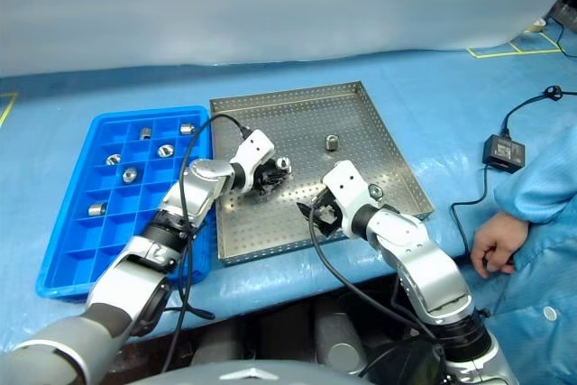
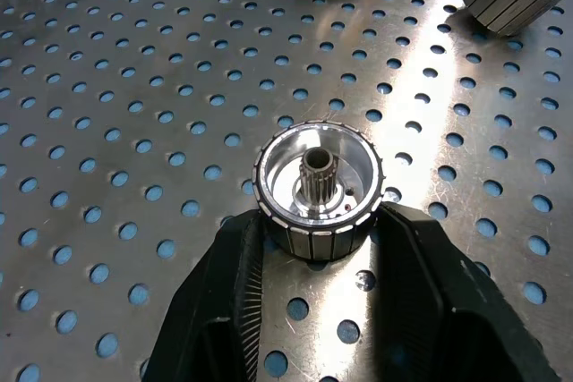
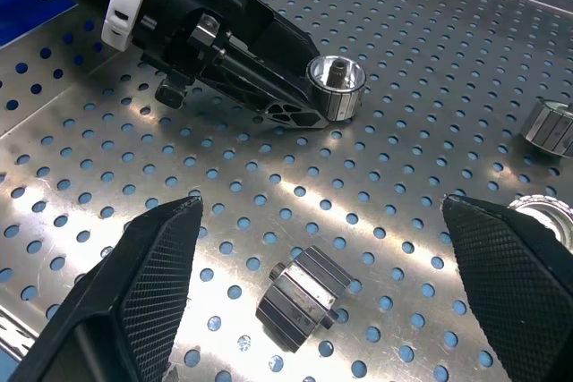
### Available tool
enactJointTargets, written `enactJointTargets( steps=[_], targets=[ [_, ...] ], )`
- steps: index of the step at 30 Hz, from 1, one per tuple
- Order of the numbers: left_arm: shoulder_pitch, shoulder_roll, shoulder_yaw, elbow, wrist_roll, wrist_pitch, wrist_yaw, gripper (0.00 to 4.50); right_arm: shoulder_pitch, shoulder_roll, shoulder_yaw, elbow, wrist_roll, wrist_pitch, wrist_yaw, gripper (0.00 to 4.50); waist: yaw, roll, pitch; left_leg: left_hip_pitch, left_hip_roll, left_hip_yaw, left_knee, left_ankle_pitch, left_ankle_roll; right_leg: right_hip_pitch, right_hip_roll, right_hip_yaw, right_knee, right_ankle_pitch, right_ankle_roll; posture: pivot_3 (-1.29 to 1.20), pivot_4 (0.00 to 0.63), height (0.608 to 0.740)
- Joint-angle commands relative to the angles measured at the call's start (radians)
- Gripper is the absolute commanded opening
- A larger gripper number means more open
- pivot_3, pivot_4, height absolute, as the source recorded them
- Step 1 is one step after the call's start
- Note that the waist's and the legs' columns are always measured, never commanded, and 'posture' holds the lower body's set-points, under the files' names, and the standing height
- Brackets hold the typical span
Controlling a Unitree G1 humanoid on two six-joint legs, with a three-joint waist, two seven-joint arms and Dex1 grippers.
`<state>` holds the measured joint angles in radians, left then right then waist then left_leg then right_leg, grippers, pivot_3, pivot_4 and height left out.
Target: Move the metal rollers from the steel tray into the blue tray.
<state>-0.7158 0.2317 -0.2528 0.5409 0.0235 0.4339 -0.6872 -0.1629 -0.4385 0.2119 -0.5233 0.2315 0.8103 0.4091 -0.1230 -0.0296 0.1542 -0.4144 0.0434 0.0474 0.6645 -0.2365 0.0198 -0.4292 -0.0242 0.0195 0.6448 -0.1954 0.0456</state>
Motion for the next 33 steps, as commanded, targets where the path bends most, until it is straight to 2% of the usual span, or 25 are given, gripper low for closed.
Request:
enactJointTargets(
  steps=[1, 5, 10, 14, 17, 20, 25, 26, 33],
  targets=[
    [-0.006, -0.008, 0.013, -0.045, -0.005, -0.022, 0.009, 1.66, -0.009, 0.002, -0.01, -0.018, -0.01, -0.022, -0.002, 4.5, 0.0, 0.0, 0.0, 0.0, 0.0, 0.0, 0.0, 0.0, 0.0, 0.0, 0.0, 0.0, 0.0, 0.0, 0.0, -0.2, 0.15, 0.74],
    [0.024, 0.018, 0.032, -0.15, -0.029, 0.015, -0.01, 1.66, -0.011, 0.007, -0.011, -0.012, -0.007, -0.024, 0.003, 4.5, -0.002, 0.0, 0.0, 0.0, 0.0, 0.0, 0.0, 0.0, 0.0, 0.0, 0.0, 0.0, 0.0, 0.0, 0.0, -0.2, 0.15, 0.74],
    [0.156, 0.144, 0.098, -0.514, -0.122, 0.184, -0.085, 1.66, -0.025, 0.044, -0.038, 0.046, 0.068, -0.035, 0.069, 4.5, -0.011, 0.0, 0.0, 0.0, 0.001, 0.0, -0.001, 0.0, 0.0, -0.001, 0.001, 0.001, 0.001, 0.0, -0.001, -0.17, 0.15, 0.74],
    [0.313, 0.249, 0.202, -0.86, -0.156, 0.361, -0.022, 1.66, -0.055, 0.058, -0.054, 0.064, 0.149, -0.05, 0.161, 4.5, -0.006, 0.001, 0.0, 0.001, 0.002, 0.0, -0.002, 0.0, 0.0, -0.001, 0.0, 0.001, 0.001, 0.0, -0.001, -0.11, 0.15, 0.74],
    [0.438, 0.27, 0.318, -1.087, -0.18, 0.493, 0.047, 1.66, -0.084, 0.072, -0.047, 0.057, 0.212, -0.05, 0.227, 4.5, 0.016, 0.001, 0.001, 0.001, 0.003, -0.001, -0.001, 0.0, 0.0, 0.0, 0.0, 0.001, 0.001, 0.0, -0.001, -0.02, 0.15, 0.74],
    [0.566, 0.278, 0.416, -1.267, -0.138, 0.617, 0.147, 1.66, -0.122, 0.08, 0.003, 0.062, 0.24, -0.049, 0.281, 4.5, 0.045, 0.001, 0.001, 0.002, 0.003, -0.001, -0.002, 0.0, 0.0, 0.0, -0.001, 0.001, 0.0, 0.0, 0.0, 0.04, 0.15, 0.74],
    [0.735, 0.255, 0.55, -1.433, -0.098, 0.759, 0.259, 1.66, -0.179, 0.097, 0.109, 0.136, 0.192, -0.061, 0.299, 4.5, 0.109, 0.0, 0.0, 0.002, 0.002, -0.002, -0.001, 0.0, 0.0, 0.001, 0.0, -0.002, 0.001, -0.001, -0.002, 0.15, 0.15, 0.74],
    [0.774, 0.254, 0.573, -1.452, -0.092, 0.776, 0.27, 1.66, -0.188, 0.102, 0.125, 0.151, 0.183, -0.061, 0.296, 4.5, 0.119, 0.0, 0.0, 0.002, 0.002, -0.002, 0.0, 0.0, 0.0, 0.001, 0.0, -0.002, 0.001, -0.004, -0.007, 0.17, 0.15, 0.74],
    [0.922, 0.222, 0.656, -1.466, -0.077, 0.797, 0.341, 1.66, -0.208, 0.105, 0.157, 0.174, 0.17, -0.057, 0.3, 4.5, 0.179, 0.0, 0.0, 0.002, 0.002, -0.003, 0.0, 0.0, -0.001, 0.001, -0.002, -0.004, 0.0, -0.005, -0.009, 0.21, 0.15, 0.74]
  ],
)
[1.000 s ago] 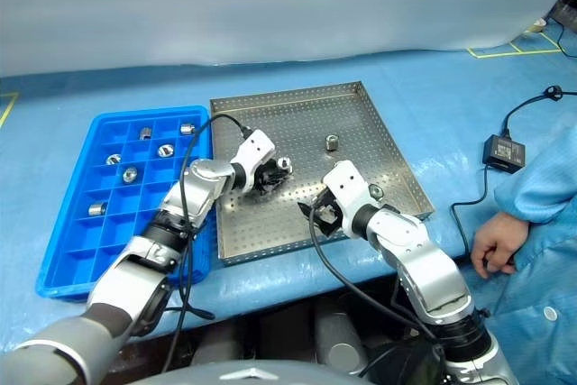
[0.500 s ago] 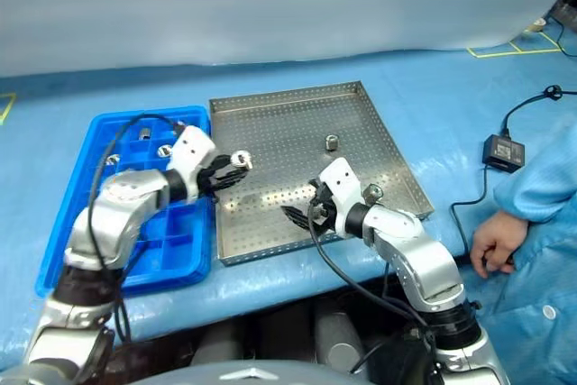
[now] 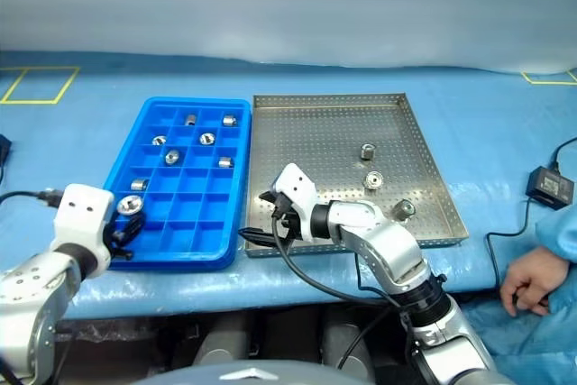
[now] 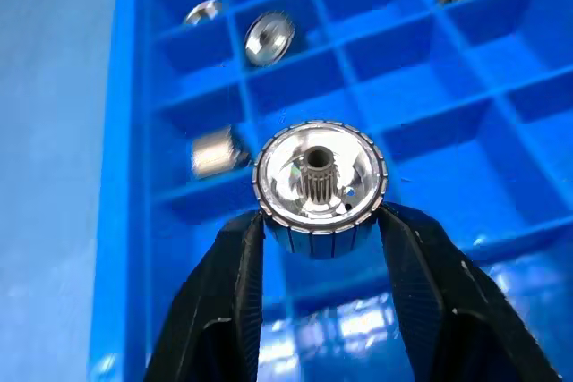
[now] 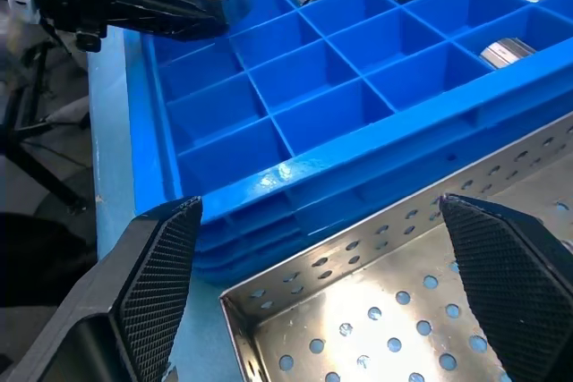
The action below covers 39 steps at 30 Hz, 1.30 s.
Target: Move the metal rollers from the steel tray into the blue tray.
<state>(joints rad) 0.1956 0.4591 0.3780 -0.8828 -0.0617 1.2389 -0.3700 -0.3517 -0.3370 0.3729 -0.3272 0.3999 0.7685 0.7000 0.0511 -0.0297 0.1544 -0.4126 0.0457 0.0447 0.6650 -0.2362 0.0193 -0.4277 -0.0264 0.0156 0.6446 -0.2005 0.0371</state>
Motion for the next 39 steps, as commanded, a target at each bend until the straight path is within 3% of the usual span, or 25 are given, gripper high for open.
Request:
enactJointTargets(
  steps=[1, 7, 8, 14, 19, 23, 28, 33, 39],
  targets=[
    [0.017, -0.007, 0.023, -0.041, 0.009, -0.009, 0.029, 1.66, -0.02, 0.003, -0.005, -0.022, 0.002, -0.013, 0.009, 4.5, 0.009, 0.0, 0.0, 0.0, 0.0, 0.0, 0.0, 0.0, 0.0, 0.0, 0.0, 0.0, 0.0, 0.0, 0.0, 0.21, 0.15, 0.74],
    [0.003, -0.047, 0.008, 0.004, 0.016, -0.004, 0.091, 1.66, -0.021, 0.0, -0.013, -0.026, -0.007, -0.008, -0.012, 4.5, 0.017, 0.0, 0.0, 0.0, 0.0, 0.0, 0.0, 0.0, 0.0, 0.0, -0.001, -0.001, 0.0, -0.001, -0.001, 0.19, 0.15, 0.74],
    [0.0, -0.046, 0.002, 0.007, 0.016, -0.006, 0.097, 2.39, -0.02, -0.001, -0.015, -0.028, -0.006, -0.008, -0.013, 4.5, 0.017, 0.0, 0.0, 0.0, 0.0, 0.0, -0.001, 0.0, 0.0, 0.0, -0.001, -0.001, 0.0, -0.001, -0.001, 0.19, 0.15, 0.74],
    [-0.097, -0.036, 0.004, 0.005, 0.0, 0.016, 0.113, 4.32, -0.017, -0.004, -0.03, -0.033, -0.031, 0.001, -0.062, 4.5, 0.015, 0.0, 0.0, -0.001, 0.0, -0.001, -0.002, 0.0, 0.0, 0.0, 0.0, -0.003, 0.0, -0.001, -0.003, 0.15, 0.15, 0.74],
    [-0.211, -0.069, -0.05, 0.005, -0.112, -0.075, 0.031, 4.32, -0.001, -0.02, -0.045, -0.063, -0.057, 0.016, -0.112, 4.5, 0.006, 0.0, 0.0, -0.001, 0.0, 0.0, -0.001, 0.0, 0.0, 0.0, 0.0, -0.002, 0.0, -0.001, -0.003, 0.1, 0.15, 0.74],
    [-0.339, -0.093, -0.259, 0.134, -0.193, -0.201, -0.076, 4.32, 0.04, -0.087, -0.058, -0.154, -0.104, 0.036, -0.153, 4.5, 0.005, 0.0, 0.0, -0.002, -0.002, 0.001, 0.0, 0.0, 0.0, 0.001, -0.002, -0.003, 0.0, 0.001, -0.006, 0.04, 0.15, 0.74],
    [-0.545, -0.081, -0.522, 0.431, -0.17, -0.355, -0.196, 4.32, 0.119, -0.188, -0.132, -0.312, -0.144, 0.134, -0.227, 4.5, -0.037, 0.0, 0.0, -0.003, -0.003, 0.003, 0.0, 0.0, 0.0, 0.0, 0.0, -0.002, -0.001, 0.001, -0.005, -0.11, 0.15, 0.74],
    [-0.704, -0.094, -0.668, 0.69, -0.142, -0.488, -0.304, 4.32, 0.216, -0.221, -0.219, -0.442, -0.152, 0.239, -0.299, 4.5, -0.093, 0.0, 0.0, -0.003, -0.002, 0.003, -0.001, 0.0, 0.0, -0.001, 0.002, -0.001, 0.0, -0.001, -0.003, -0.24, 0.15, 0.74],
    [-0.794, -0.13, -0.766, 0.908, -0.114, -0.579, -0.402, 4.32, 0.295, -0.193, -0.259, -0.518, -0.158, 0.297, -0.362, 4.5, -0.17, 0.001, -0.001, -0.002, -0.002, 0.002, -0.001, 0.0, 0.0, -0.001, 0.002, 0.002, 0.0, -0.001, -0.001, -0.33, 0.15, 0.74]
  ],
)
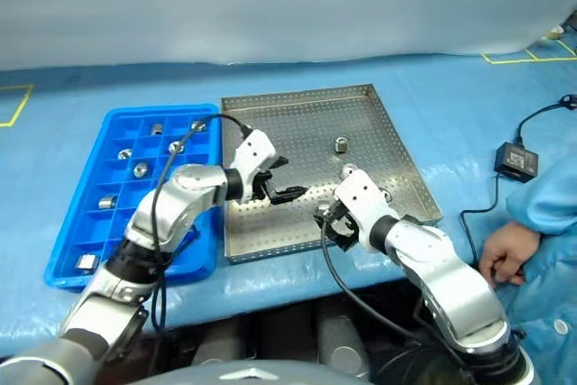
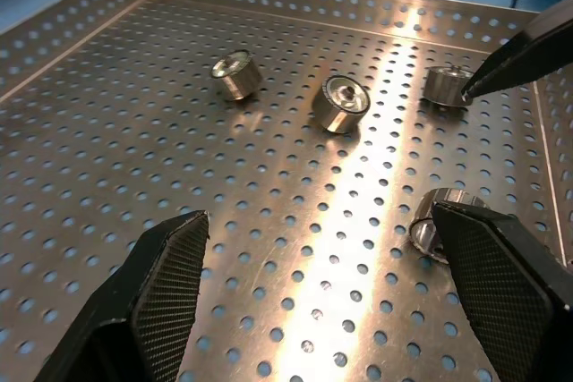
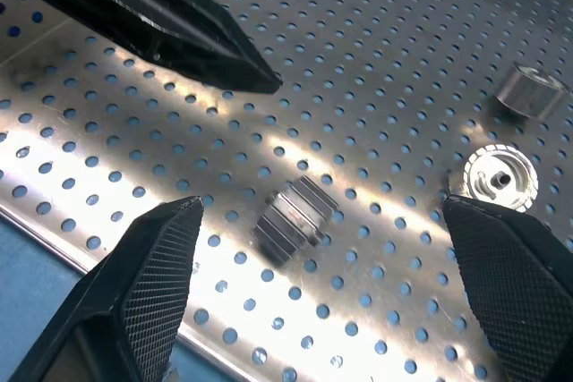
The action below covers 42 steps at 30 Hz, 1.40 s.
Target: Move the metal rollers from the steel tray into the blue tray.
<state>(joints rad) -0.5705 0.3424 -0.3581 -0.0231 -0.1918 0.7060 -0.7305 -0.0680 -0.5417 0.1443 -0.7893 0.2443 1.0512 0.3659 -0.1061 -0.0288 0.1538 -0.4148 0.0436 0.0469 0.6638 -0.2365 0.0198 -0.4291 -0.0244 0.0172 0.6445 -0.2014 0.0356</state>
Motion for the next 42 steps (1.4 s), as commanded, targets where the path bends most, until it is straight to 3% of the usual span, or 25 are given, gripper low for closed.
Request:
enactJointTargets(
  steps=[1, 8, 15, 21, 24, 28, 35, 42],
  targets=[
    [-0.031, -0.018, -0.038, 0.067, 0.016, -0.052, -0.054, 4.32, 0.018, 0.016, -0.031, -0.064, -0.004, 0.02, -0.037, 4.5, -0.027, 0.0, 0.0, 0.0, 0.0, 0.0, 0.0, 0.0, 0.0, 0.0, 0.0, 0.0, 0.0, 0.0, 0.0, -0.34, 0.15, 0.74],
    [-0.026, -0.046, -0.064, 0.118, 0.026, -0.052, -0.093, 4.32, 0.041, 0.035, -0.035, -0.077, -0.005, 0.035, -0.067, 4.5, -0.101, 0.0, 0.0, 0.001, 0.0, 0.0, 0.001, 0.0, 0.0, 0.0, 0.0, 0.002, 0.0, 0.001, 0.003, -0.35, 0.15, 0.74],
    [-0.01, -0.076, -0.075, 0.157, 0.079, -0.012, -0.025, 4.32, 0.019, 0.043, -0.029, -0.055, -0.005, 0.034, -0.076, 4.5, -0.141, 0.0, 0.0, 0.001, 0.0, 0.0, 0.0, 0.0, 0.0, 0.0, 0.0, 0.004, 0.0, 0.002, 0.005, -0.33, 0.15, 0.74],
    [0.007, -0.029, -0.095, 0.112, 0.097, 0.004, -0.05, 2.47, 0.0, 0.046, -0.021, -0.023, -0.01, 0.016, -0.074, 4.5, -0.152, 0.0, 0.0, 0.002, 0.0, 0.0, -0.001, 0.0, 0.0, 0.0, 0.0, 0.004, 0.0, 0.005, 0.009, -0.3, 0.15, 0.74],
    [0.012, -0.026, -0.086, 0.108, 0.099, 0.01, -0.041, 2.47, -0.017, 0.046, -0.012, 0.003, -0.014, 0.001, -0.071, 4.5, -0.149, 0.0, 0.0, 0.002, 0.0, 0.0, -0.001, 0.0, 0.0, 0.0, 0.0, 0.004, 0.0, 0.005, 0.009, -0.29, 0.15, 0.74],
    [0.02, -0.031, -0.061, 0.1, 0.088, 0.0, -0.034, 1.81, -0.045, 0.051, 0.004, 0.04, -0.015, -0.025, -0.062, 4.5, -0.147, 0.0, 0.0, 0.002, 0.0, 0.0, -0.001, 0.0, 0.0, 0.0, 0.0, 0.005, 0.0, 0.005, 0.01, -0.27, 0.15, 0.74],
    [0.042, -0.03, 0.013, 0.012, 0.038, 0.01, -0.03, 1.81, -0.086, 0.118, -0.016, 0.163, 0.026, -0.101, -0.023, 4.5, -0.134, 0.001, 0.0, 0.002, 0.0, 0.0, -0.002, 0.0, 0.0, 0.0, 0.0, 0.005, 0.0, 0.005, 0.01, -0.25, 0.15, 0.74],
    [0.154, 0.054, 0.271, -0.307, 0.013, 0.135, 0.136, 1.81, -0.139, 0.132, -0.005, 0.203, 0.15, -0.198, 0.164, 4.5, -0.11, 0.001, 0.001, 0.002, 0.001, 0.0, -0.002, 0.0, 0.0, -0.001, 0.001, 0.006, 0.0, 0.005, 0.011, -0.16, 0.15, 0.74]
  ],
)
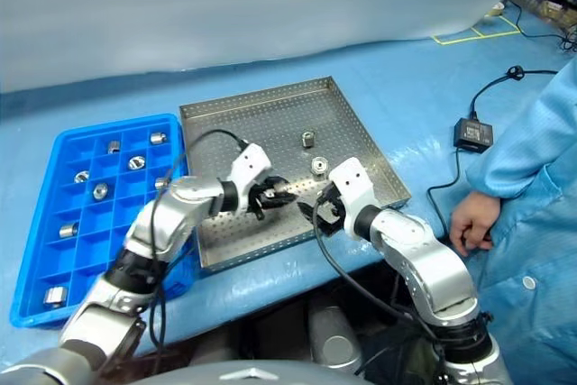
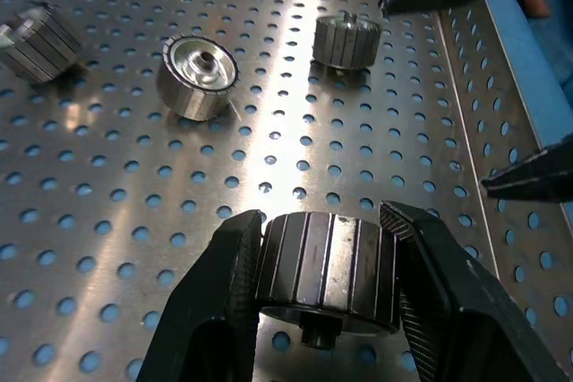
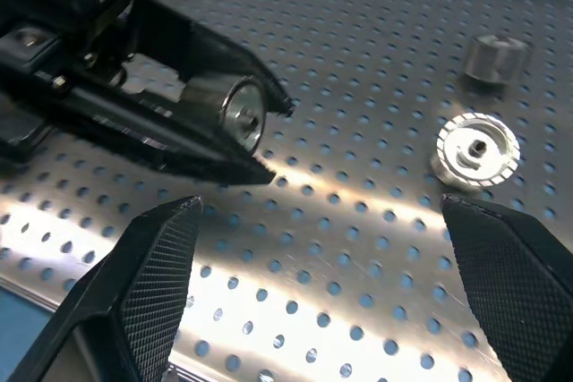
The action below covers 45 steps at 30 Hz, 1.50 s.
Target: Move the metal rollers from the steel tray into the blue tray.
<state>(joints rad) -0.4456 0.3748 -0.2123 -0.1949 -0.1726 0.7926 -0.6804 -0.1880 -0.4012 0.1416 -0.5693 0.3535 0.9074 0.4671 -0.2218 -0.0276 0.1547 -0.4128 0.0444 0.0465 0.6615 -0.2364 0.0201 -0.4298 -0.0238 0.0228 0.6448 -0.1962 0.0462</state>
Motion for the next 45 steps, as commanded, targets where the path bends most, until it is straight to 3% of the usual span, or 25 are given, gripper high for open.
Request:
enactJointTargets(
  steps=[1, 8, 15, 20, 28, 35, 41, 45],
  targets=[
    [0.038, 0.024, 0.146, -0.16, -0.009, 0.066, 0.105, 1.81, -0.021, -0.01, 0.0, -0.012, 0.046, -0.063, 0.074, 4.5, 0.015, 0.0, 0.0, 0.0, 0.0, 0.0, 0.0, 0.0, 0.0, 0.0, 0.0, 0.0, 0.0, 0.0, 0.0, -0.12, 0.15, 0.74],
    [0.28, 0.104, 0.397, -0.465, 0.006, 0.248, 0.244, 1.81, -0.114, 0.019, 0.067, 0.108, 0.027, -0.108, 0.106, 4.5, 0.099, -0.001, 0.0, 0.0, 0.0, 0.001, 0.0, 0.0, 0.0, 0.0, 0.0, -0.001, 0.0, 0.0, 0.0, 0.01, 0.15, 0.74],
    [0.45, 0.084, 0.488, -0.582, 0.002, 0.344, 0.329, 1.81, -0.154, 0.034, 0.108, 0.171, 0.016, -0.134, 0.13, 4.5, 0.213, -0.002, 0.0, -0.001, 0.001, 0.0, 0.001, 0.0, 0.0, 0.0, -0.003, -0.003, -0.001, -0.003, -0.006, 0.07, 0.15, 0.74],
    [0.512, 0.072, 0.508, -0.575, 0.004, 0.341, 0.361, 1.81, -0.156, 0.031, 0.109, 0.178, 0.013, -0.136, 0.133, 4.5, 0.235, -0.002, 0.0, 0.0, 0.001, 0.001, 0.003, 0.0, 0.001, 0.001, -0.004, -0.003, -0.001, -0.003, -0.007, 0.08, 0.15, 0.74],
    [0.47, 0.066, 0.494, -0.517, 0.008, 0.324, 0.397, 1.81, -0.147, 0.023, 0.106, 0.179, -0.008, -0.14, 0.116, 4.5, 0.237, -0.002, 0.0, 0.0, 0.0, 0.001, 0.003, 0.0, 0.001, 0.001, -0.003, -0.005, -0.001, -0.004, -0.008, 0.06, 0.15, 0.74],
    [0.47, 0.083, 0.464, -0.517, 0.007, 0.292, 0.399, 4.07, -0.131, 0.02, 0.091, 0.171, -0.018, -0.142, 0.093, 4.5, 0.234, -0.002, 0.0, 0.0, 0.0, 0.001, 0.001, 0.0, 0.0, 0.001, -0.002, -0.005, -0.001, -0.004, -0.01, 0.05, 0.15, 0.74],
    [0.391, 0.016, 0.456, -0.531, -0.077, 0.223, 0.356, 4.07, -0.128, 0.013, 0.087, 0.158, -0.032, -0.134, 0.072, 4.5, 0.238, -0.002, 0.0, -0.001, 0.0, 0.001, 0.002, 0.0, 0.0, 0.001, -0.002, -0.005, -0.001, -0.005, -0.01, 0.03, 0.15, 0.74],
    [0.281, 0.012, 0.335, -0.475, -0.119, 0.172, 0.288, 4.07, -0.117, -0.031, 0.078, 0.108, -0.061, -0.12, 0.051, 4.5, 0.237, -0.002, 0.0, -0.001, -0.001, 0.001, 0.003, 0.0, 0.001, 0.002, -0.003, -0.006, -0.001, -0.004, -0.011, -0.01, 0.15, 0.74]
  ],
)
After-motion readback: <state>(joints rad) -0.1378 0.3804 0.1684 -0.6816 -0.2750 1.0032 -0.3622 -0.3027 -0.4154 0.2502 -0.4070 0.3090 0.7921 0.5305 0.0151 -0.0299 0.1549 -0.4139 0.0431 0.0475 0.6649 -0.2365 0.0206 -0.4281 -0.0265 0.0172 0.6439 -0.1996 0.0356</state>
